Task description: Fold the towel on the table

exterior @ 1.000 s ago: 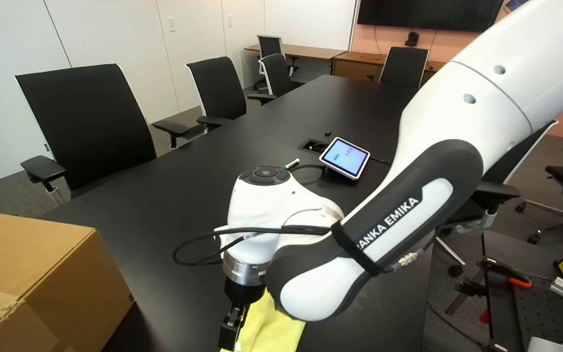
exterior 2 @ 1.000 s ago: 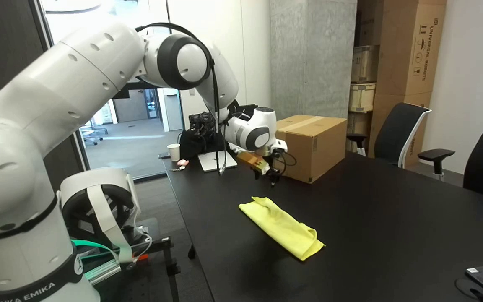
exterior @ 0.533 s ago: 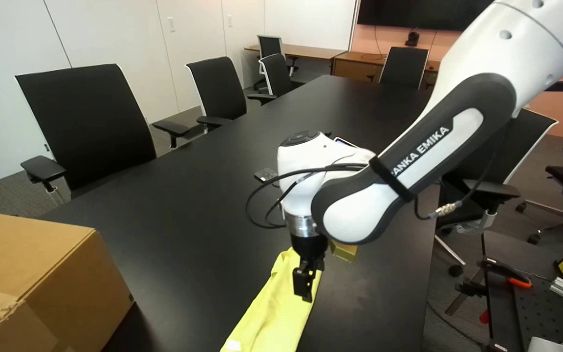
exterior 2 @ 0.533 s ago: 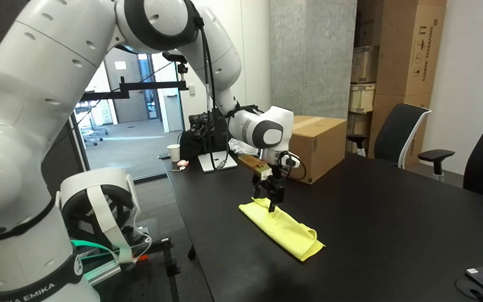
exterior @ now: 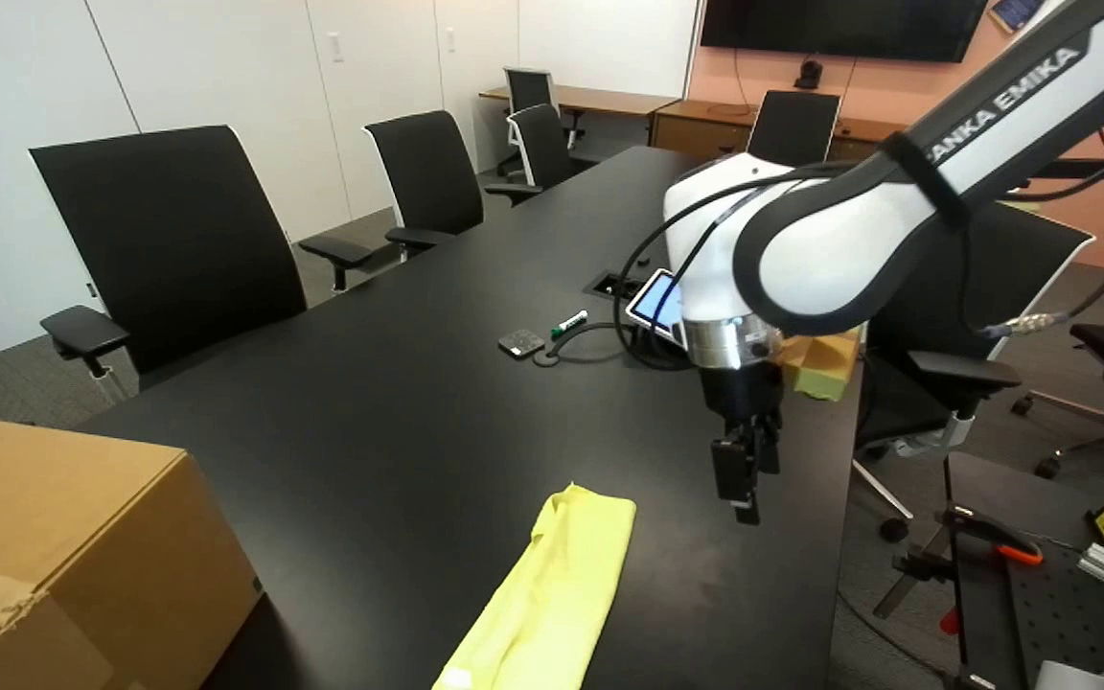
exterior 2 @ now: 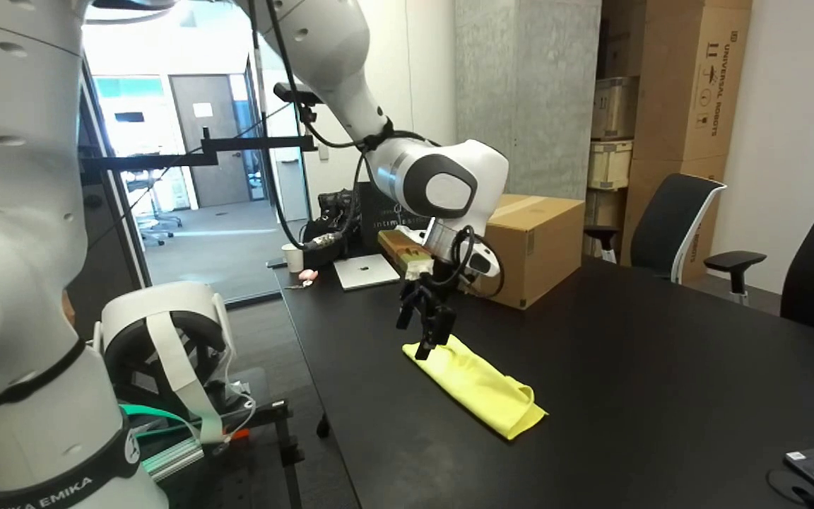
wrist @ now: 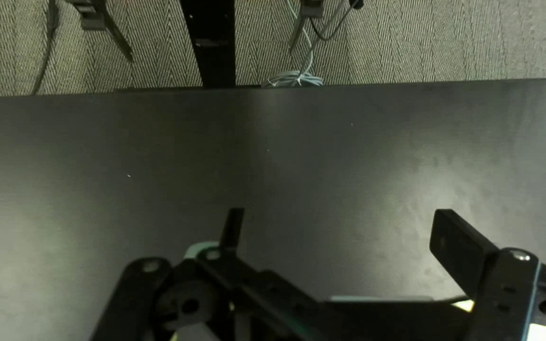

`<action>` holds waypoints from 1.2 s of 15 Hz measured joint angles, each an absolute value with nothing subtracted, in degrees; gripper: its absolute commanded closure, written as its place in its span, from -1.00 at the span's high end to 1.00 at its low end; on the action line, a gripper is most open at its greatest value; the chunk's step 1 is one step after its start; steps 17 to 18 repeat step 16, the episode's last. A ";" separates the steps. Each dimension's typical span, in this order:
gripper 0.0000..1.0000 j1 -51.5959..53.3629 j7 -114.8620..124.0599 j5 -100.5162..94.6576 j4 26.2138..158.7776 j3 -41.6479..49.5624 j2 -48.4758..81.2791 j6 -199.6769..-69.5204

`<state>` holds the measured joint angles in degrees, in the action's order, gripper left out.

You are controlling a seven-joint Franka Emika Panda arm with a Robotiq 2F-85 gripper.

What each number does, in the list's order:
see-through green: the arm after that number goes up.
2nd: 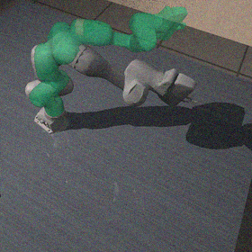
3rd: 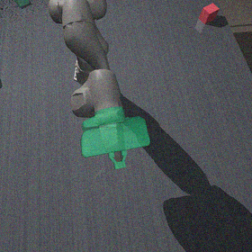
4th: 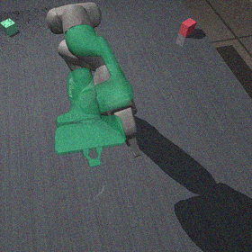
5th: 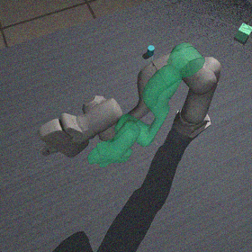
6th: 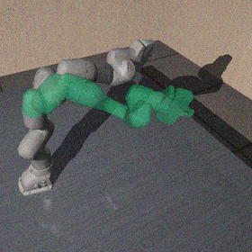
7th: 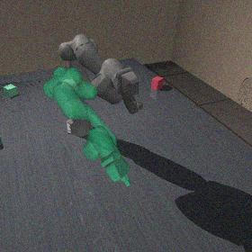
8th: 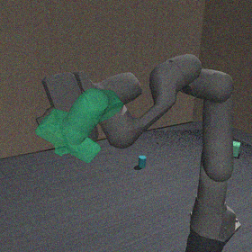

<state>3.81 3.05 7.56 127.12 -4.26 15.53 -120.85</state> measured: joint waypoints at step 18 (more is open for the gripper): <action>1.00 1.62 -13.88 5.55 143.35 0.70 -24.51 -115.25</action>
